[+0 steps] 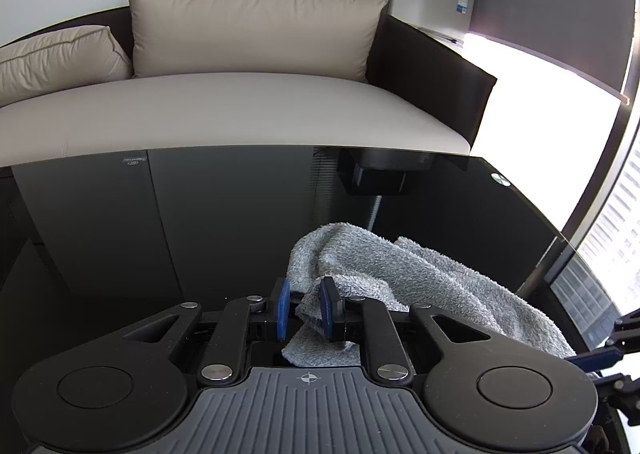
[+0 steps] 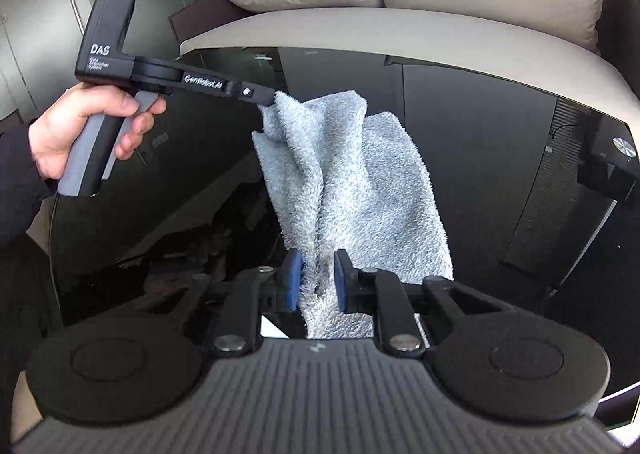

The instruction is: Fold towel

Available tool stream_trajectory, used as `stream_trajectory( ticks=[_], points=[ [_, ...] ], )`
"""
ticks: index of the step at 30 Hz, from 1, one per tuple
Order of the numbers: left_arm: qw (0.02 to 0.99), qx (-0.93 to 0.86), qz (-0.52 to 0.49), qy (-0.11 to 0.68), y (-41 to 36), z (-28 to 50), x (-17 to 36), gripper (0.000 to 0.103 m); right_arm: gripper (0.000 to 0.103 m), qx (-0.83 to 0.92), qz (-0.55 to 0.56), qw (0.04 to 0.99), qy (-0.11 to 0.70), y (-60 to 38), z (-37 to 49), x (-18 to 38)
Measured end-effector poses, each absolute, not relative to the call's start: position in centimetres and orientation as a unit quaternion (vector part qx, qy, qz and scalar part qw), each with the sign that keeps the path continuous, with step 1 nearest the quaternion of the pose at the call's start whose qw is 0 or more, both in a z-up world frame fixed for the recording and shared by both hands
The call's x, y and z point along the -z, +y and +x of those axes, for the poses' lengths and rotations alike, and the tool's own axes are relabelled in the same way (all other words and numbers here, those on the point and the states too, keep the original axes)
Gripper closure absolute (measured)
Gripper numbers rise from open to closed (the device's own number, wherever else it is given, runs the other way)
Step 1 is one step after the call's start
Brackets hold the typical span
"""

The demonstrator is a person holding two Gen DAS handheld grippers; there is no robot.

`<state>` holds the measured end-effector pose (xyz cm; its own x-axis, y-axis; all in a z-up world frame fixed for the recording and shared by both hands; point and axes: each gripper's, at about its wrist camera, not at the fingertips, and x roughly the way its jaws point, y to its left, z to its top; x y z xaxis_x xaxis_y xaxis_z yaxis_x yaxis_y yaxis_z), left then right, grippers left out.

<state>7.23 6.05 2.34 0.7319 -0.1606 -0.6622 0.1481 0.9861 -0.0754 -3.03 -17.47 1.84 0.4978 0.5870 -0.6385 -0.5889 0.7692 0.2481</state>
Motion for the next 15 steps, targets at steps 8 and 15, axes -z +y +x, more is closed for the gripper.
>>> stream_trajectory(
  ticks=[8,15],
  points=[
    [0.915,0.076,-0.002,0.397,8.0,6.5,-1.1,0.083,0.051,-0.255,0.035,0.905,0.340,-19.1,-1.6,-2.2],
    [0.904,0.106,0.030,0.414,6.8,6.9,0.2,0.083,0.051,-0.212,0.050,0.919,0.328,-19.0,0.6,-1.2]
  ],
)
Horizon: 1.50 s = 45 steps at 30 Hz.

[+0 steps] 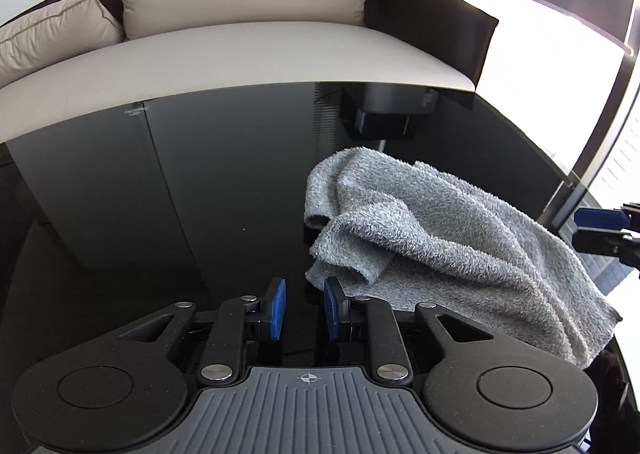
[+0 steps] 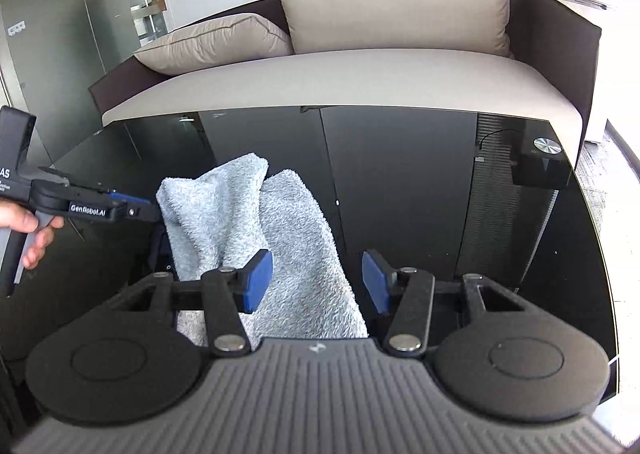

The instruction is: Fold towel

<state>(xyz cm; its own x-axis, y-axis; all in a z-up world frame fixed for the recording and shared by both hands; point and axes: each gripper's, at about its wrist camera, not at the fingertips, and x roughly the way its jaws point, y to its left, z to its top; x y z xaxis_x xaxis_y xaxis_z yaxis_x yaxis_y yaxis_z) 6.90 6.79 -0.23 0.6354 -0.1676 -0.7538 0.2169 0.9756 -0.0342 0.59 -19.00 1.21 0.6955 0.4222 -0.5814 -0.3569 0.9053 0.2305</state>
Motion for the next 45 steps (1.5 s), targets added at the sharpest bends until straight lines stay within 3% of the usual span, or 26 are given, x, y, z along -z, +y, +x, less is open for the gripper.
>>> stream_trajectory(
  ticks=[13,16,19,33,41,45],
  points=[
    [0.902,0.126,-0.011,0.413,7.1,7.6,0.4,0.085,0.051,-0.199,0.051,0.924,0.324,-17.7,3.2,-0.6],
    [0.903,0.128,-0.014,0.410,6.8,7.8,0.4,0.098,0.051,-0.196,0.051,0.925,0.323,-17.7,3.3,-0.7],
    [0.905,0.125,0.004,0.407,6.0,7.8,0.6,0.101,0.051,-0.191,0.045,0.926,0.321,-17.2,3.7,-0.8],
    [0.911,0.103,0.023,0.399,6.5,5.6,0.2,0.102,0.052,-0.167,-0.009,0.919,0.357,-12.7,8.3,0.6],
    [0.912,0.080,0.037,0.401,7.5,3.3,-0.3,0.102,0.097,-0.160,-0.064,0.915,0.364,-10.9,8.3,0.8],
    [0.912,0.069,0.046,0.401,7.8,1.8,-0.9,0.102,0.098,-0.107,-0.082,0.929,0.345,-11.6,7.7,0.1]
  ],
)
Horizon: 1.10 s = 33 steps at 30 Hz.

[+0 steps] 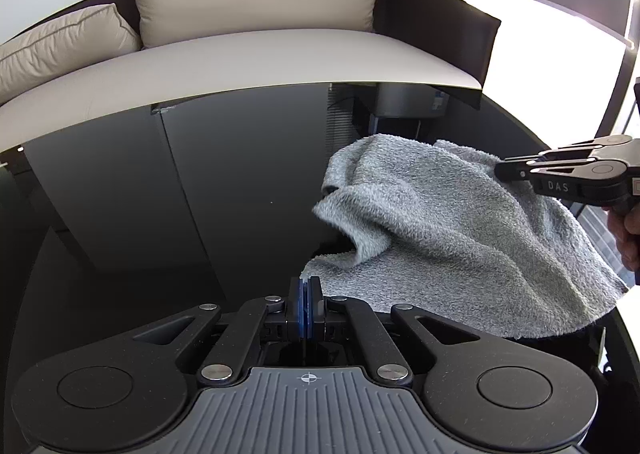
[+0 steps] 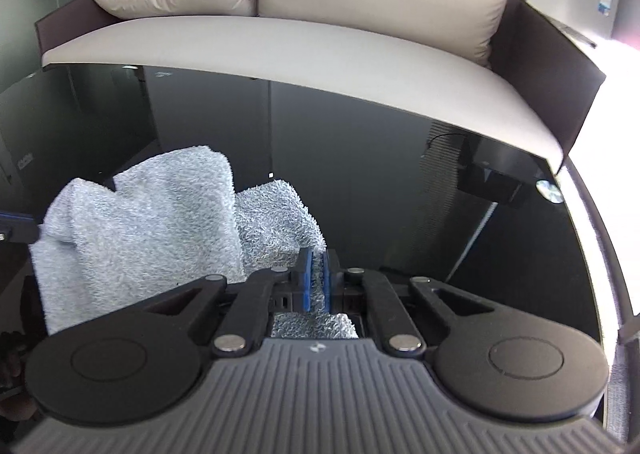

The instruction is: Fold towel

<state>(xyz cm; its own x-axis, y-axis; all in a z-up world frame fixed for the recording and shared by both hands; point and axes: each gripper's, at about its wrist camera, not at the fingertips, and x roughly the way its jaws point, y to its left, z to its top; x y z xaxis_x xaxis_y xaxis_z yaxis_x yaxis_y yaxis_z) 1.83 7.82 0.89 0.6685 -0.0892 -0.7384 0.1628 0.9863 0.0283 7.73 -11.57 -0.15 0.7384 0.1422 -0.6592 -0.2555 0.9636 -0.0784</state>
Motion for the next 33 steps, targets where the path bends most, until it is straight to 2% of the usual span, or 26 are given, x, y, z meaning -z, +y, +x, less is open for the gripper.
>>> stream_trajectory(
  ticks=[6,12,15,18,21,27,29,31,33],
  points=[
    [0.910,0.066,0.047,0.407,7.9,0.3,-1.0,0.102,0.098,-0.038,-0.134,0.943,0.301,-12.3,6.4,-1.0],
    [0.907,0.061,0.050,0.414,8.0,-0.5,-0.8,0.102,0.098,-0.026,-0.198,0.936,0.289,-11.8,5.3,-0.8],
    [0.905,0.053,0.064,0.417,8.1,-0.9,-0.8,0.101,0.097,-0.109,-0.145,0.926,0.331,-12.2,5.1,-1.0],
    [0.903,0.045,0.065,0.422,8.3,-1.1,-0.8,0.101,0.095,-0.162,-0.033,0.914,0.370,-13.9,5.9,-1.0],
    [0.903,0.035,0.061,0.424,8.8,-1.0,-0.9,0.101,0.093,-0.131,-0.028,0.922,0.364,-15.2,6.1,-1.3],
    [0.903,0.016,0.074,0.424,8.4,-1.6,-1.2,0.101,0.078,-0.136,0.033,0.918,0.371,-17.7,6.8,-1.2],
    [0.903,0.017,0.074,0.423,8.1,-1.7,-1.3,0.101,0.070,-0.161,0.039,0.914,0.370,-17.6,6.7,-1.3],
    [0.905,0.017,0.071,0.419,7.9,-1.8,-1.8,0.100,0.059,-0.175,0.048,0.913,0.364,-17.8,6.8,-1.3],
    [0.908,0.016,0.068,0.414,7.8,-1.8,-2.2,0.099,0.057,-0.174,0.051,0.915,0.360,-18.2,7.0,-1.3]
  ],
)
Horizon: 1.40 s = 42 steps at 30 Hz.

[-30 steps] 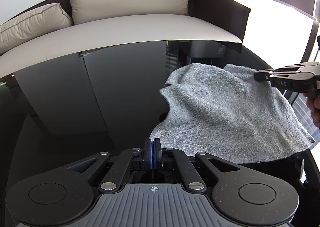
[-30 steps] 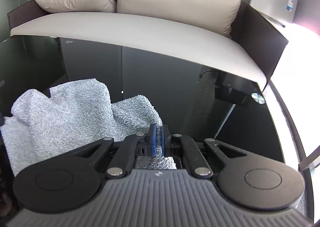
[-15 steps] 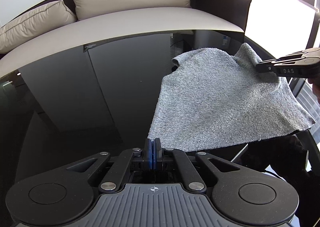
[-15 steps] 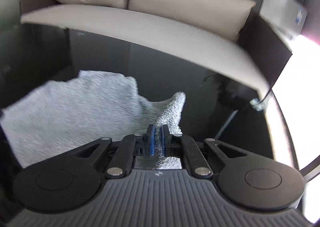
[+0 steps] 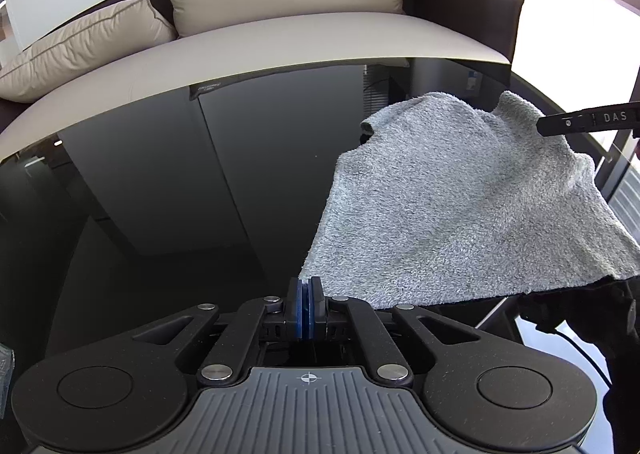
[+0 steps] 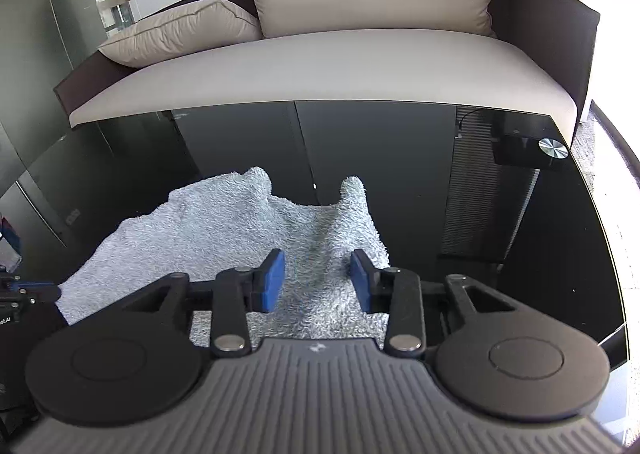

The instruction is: Fold towel

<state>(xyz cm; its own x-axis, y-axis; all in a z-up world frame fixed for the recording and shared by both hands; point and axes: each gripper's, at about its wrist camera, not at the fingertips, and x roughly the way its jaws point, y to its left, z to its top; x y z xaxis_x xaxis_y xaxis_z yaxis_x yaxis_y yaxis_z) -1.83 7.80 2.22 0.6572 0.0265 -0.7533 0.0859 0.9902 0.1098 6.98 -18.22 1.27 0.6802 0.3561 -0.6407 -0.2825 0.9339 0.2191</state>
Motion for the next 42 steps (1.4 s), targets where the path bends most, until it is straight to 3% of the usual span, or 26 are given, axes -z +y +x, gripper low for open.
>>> stream_trajectory(
  ticks=[3,16,24,27,35,42],
  points=[
    [0.913,0.020,0.052,0.403,8.0,-1.8,-2.7,0.093,0.057,-0.140,0.077,0.924,0.347,-19.6,7.0,-1.7],
    [0.918,0.078,0.045,0.386,4.3,1.3,-1.7,0.091,0.058,-0.077,0.074,0.931,0.350,-20.1,9.3,0.4],
    [0.915,0.073,0.062,0.391,3.7,1.6,0.0,0.091,0.086,-0.118,0.009,0.924,0.364,-17.5,8.9,1.4],
    [0.915,0.071,0.063,0.391,3.9,1.6,0.1,0.091,0.091,-0.152,-0.001,0.922,0.358,-16.5,8.3,1.1],
    [0.916,0.071,0.066,0.390,3.9,1.7,0.3,0.091,0.090,-0.260,-0.024,0.899,0.353,-14.6,6.4,0.1],
    [0.916,0.071,0.066,0.390,3.9,1.9,0.5,0.091,0.089,-0.220,0.060,0.909,0.349,-17.4,7.2,-0.2]
  ],
)
